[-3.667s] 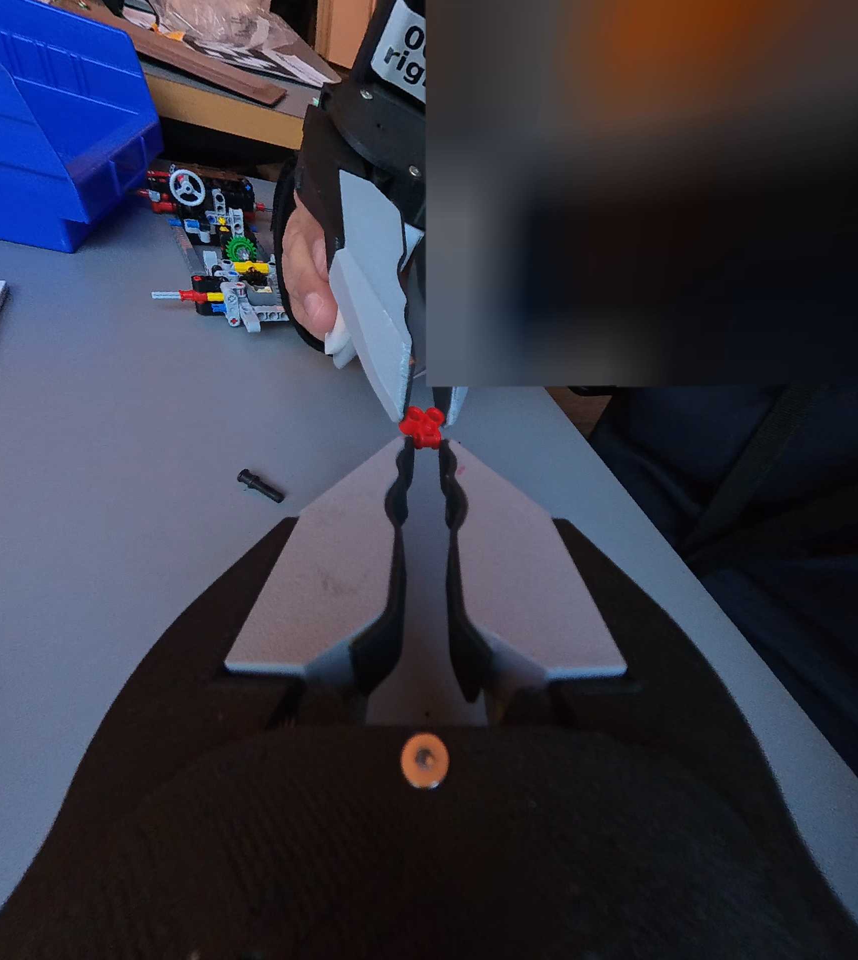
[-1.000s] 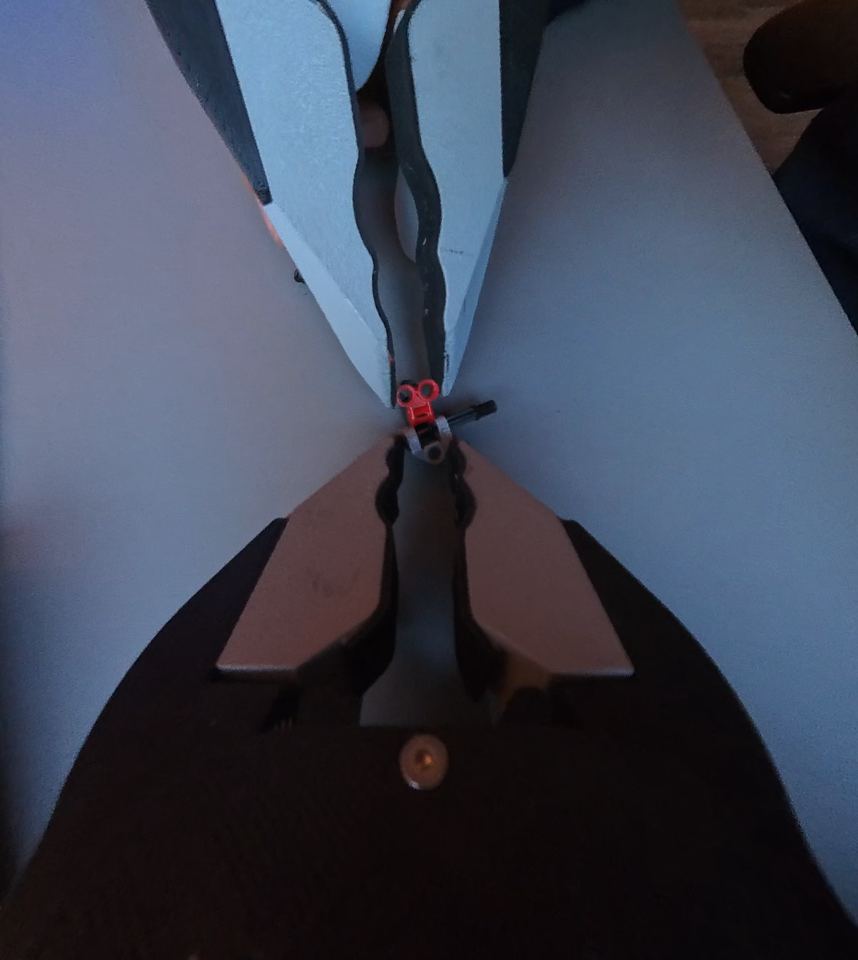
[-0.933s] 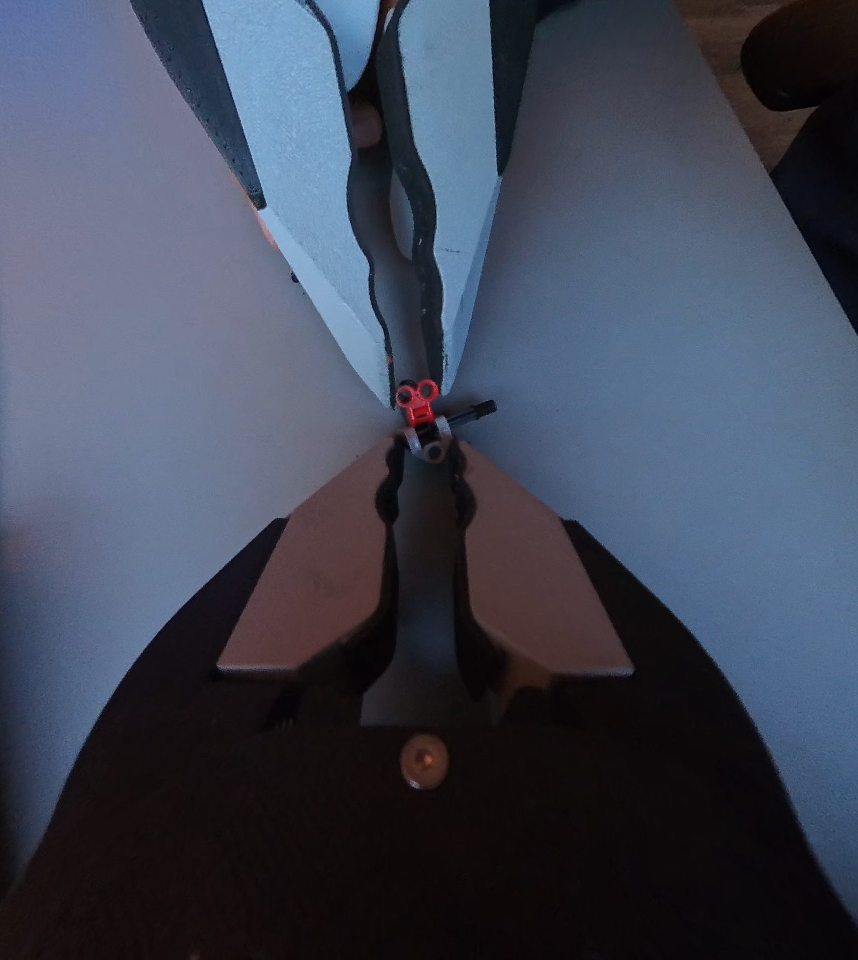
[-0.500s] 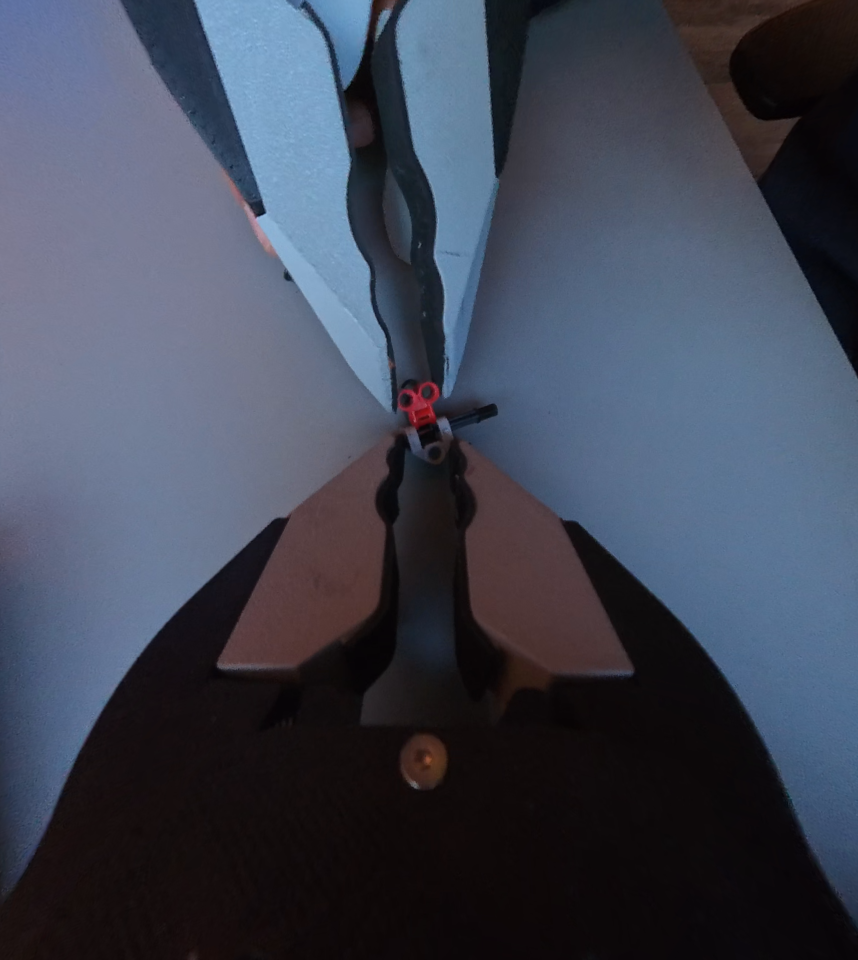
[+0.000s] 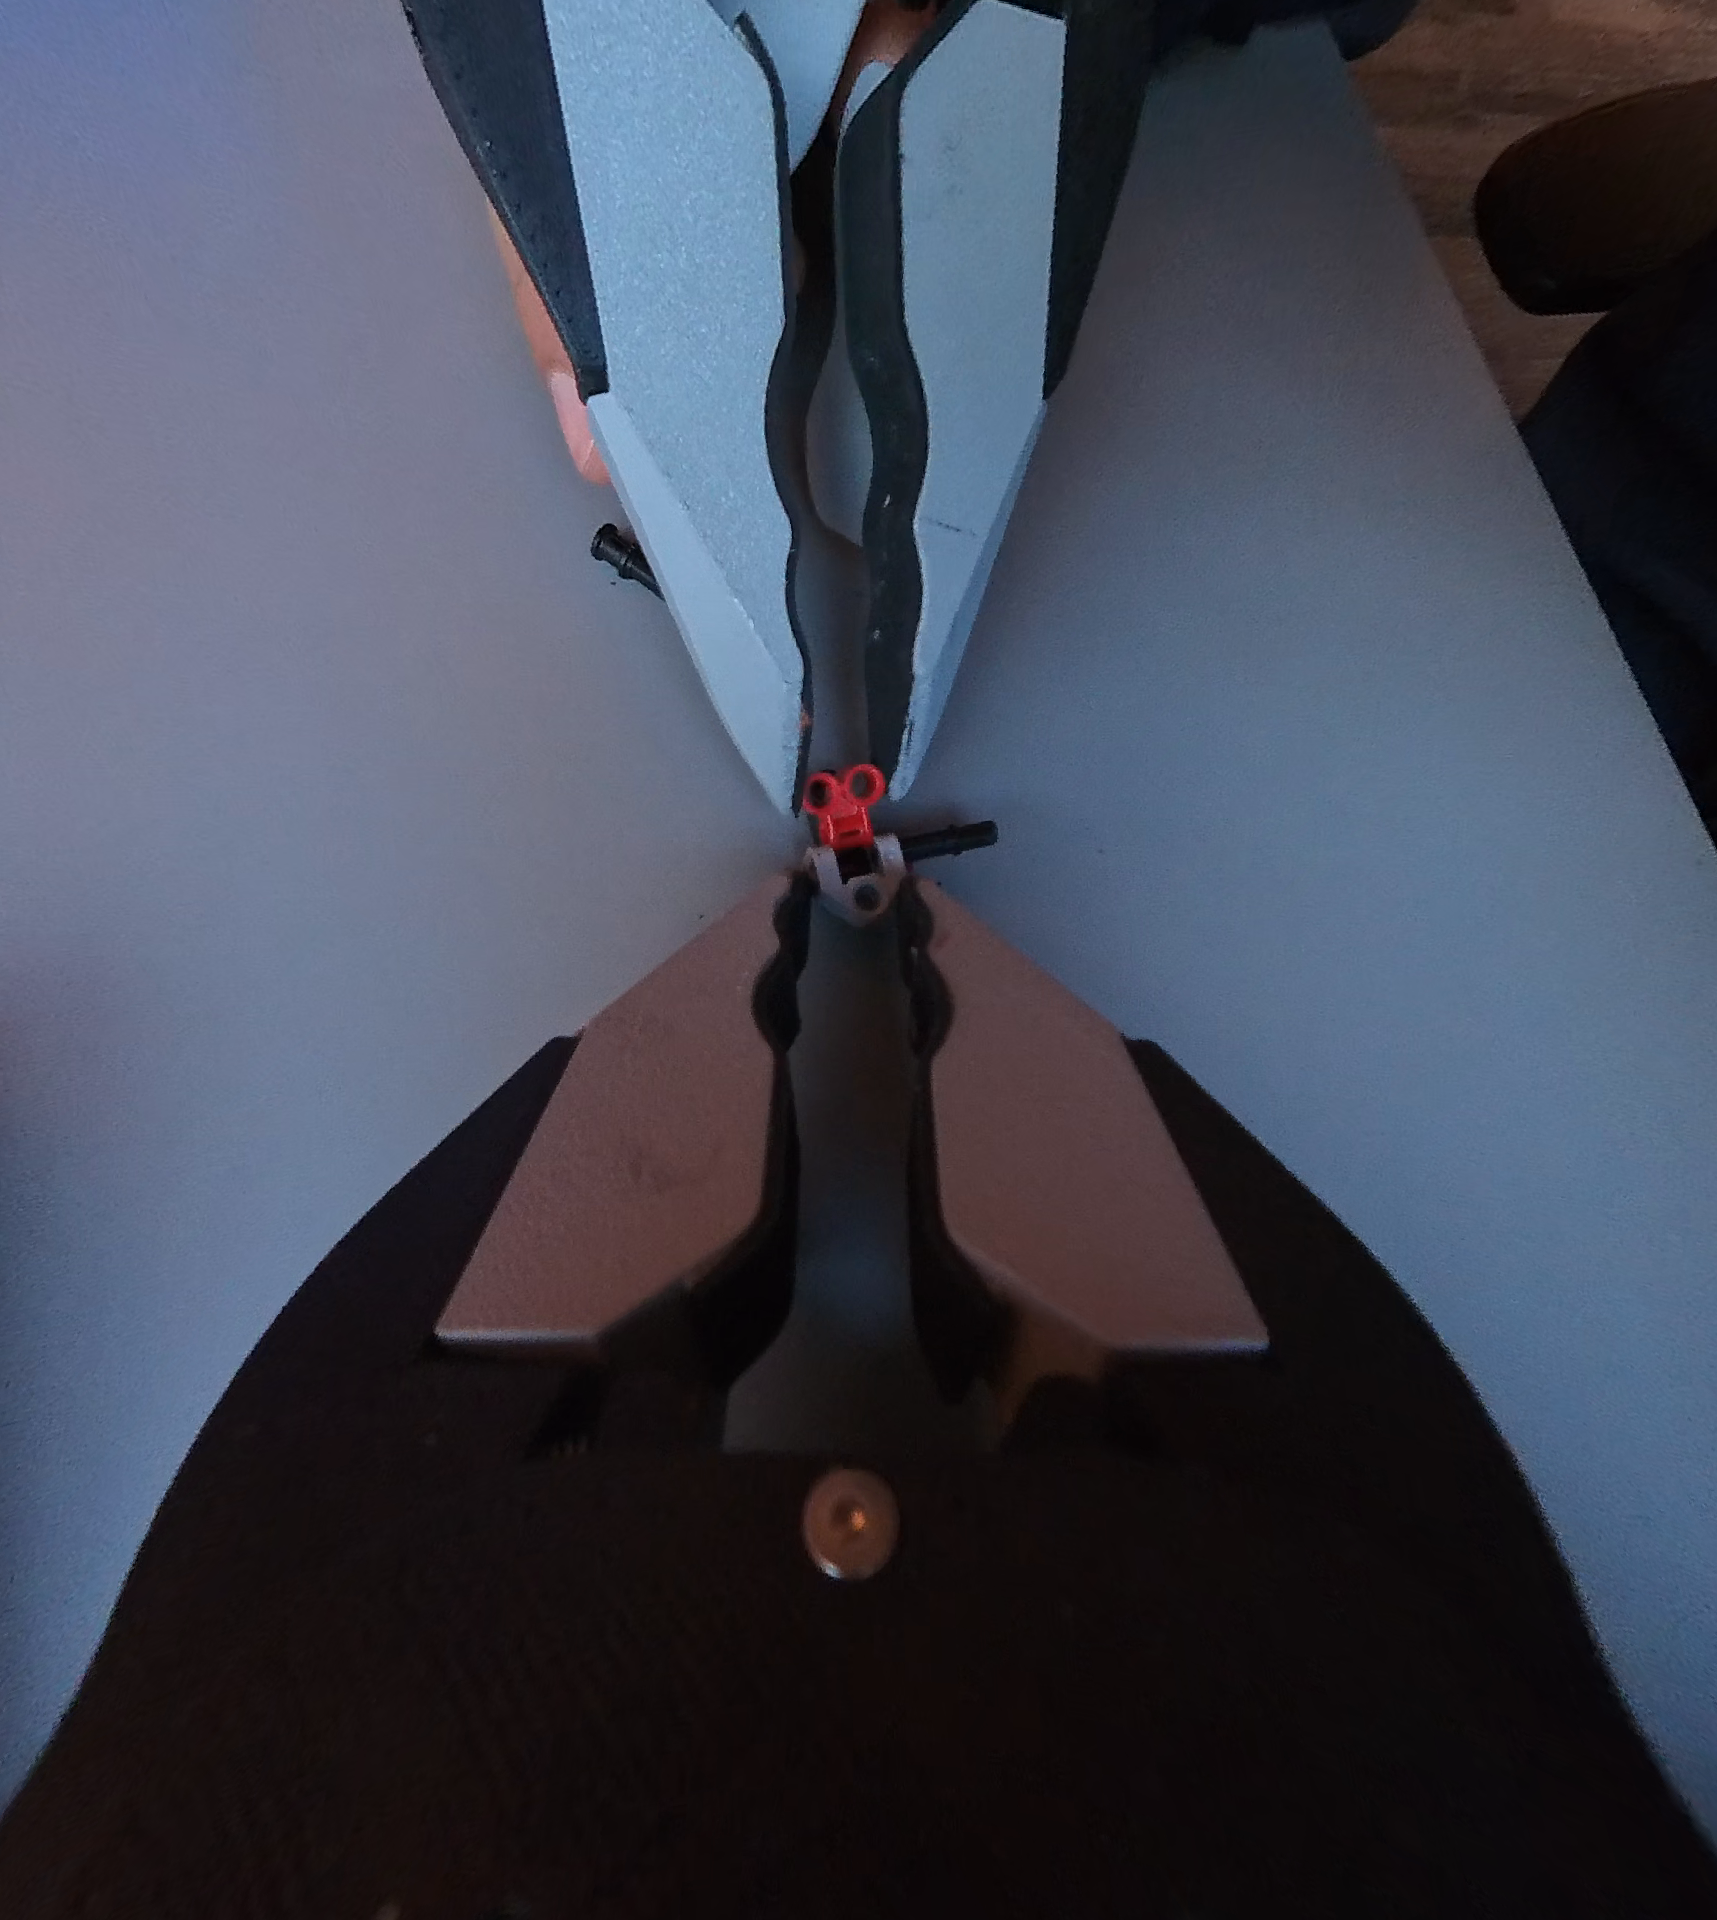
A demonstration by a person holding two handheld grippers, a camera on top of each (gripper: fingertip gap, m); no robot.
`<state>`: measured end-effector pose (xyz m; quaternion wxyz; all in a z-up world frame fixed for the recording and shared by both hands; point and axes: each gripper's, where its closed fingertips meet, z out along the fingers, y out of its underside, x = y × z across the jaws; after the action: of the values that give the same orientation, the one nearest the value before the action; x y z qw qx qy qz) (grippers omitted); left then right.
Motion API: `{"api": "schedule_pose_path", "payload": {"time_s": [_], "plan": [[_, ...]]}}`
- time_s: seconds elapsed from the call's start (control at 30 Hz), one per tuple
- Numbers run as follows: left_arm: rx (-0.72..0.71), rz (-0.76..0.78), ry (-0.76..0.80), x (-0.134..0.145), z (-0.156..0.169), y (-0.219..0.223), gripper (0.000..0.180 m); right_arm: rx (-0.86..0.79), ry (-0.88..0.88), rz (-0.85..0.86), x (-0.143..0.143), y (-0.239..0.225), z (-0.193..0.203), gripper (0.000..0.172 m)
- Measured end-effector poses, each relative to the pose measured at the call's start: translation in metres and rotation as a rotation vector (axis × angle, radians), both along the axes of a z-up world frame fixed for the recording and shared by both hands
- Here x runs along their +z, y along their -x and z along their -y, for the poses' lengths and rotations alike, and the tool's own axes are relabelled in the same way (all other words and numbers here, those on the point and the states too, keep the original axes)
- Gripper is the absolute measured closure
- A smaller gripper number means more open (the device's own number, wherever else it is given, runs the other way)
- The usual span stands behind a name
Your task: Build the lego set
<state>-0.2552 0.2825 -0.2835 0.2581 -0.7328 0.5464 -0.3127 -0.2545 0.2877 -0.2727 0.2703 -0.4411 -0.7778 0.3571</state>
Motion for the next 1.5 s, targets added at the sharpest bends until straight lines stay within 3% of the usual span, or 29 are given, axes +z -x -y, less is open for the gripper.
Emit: {"api": "schedule_pose_path", "payload": {"time_s": [0.3, 0.8, 1.23, 1.5], "plan": [[0.052, 0.001, 0.004, 0.0, -0.004, 0.002, 0.166, -0.052, -0.147, -0.045, -0.003, 0.001, -0.005, 0.16], [0.172, -0.003, -0.004, 0.0, -0.007, 0.001, 0.166, -0.128, 0.002, 0.035, -0.004, 0.004, -0.006, 0.16], [0.153, 0.006, 0.013, 0.0, -0.004, -0.001, 0.165, -0.08, 0.005, 0.033, -0.004, 0.004, -0.001, 0.16], [0.147, 0.006, 0.02, 0.0, -0.003, -0.001, 0.165, -0.029, 0.007, 0.018, -0.002, -0.002, 0.003, 0.142]]}}
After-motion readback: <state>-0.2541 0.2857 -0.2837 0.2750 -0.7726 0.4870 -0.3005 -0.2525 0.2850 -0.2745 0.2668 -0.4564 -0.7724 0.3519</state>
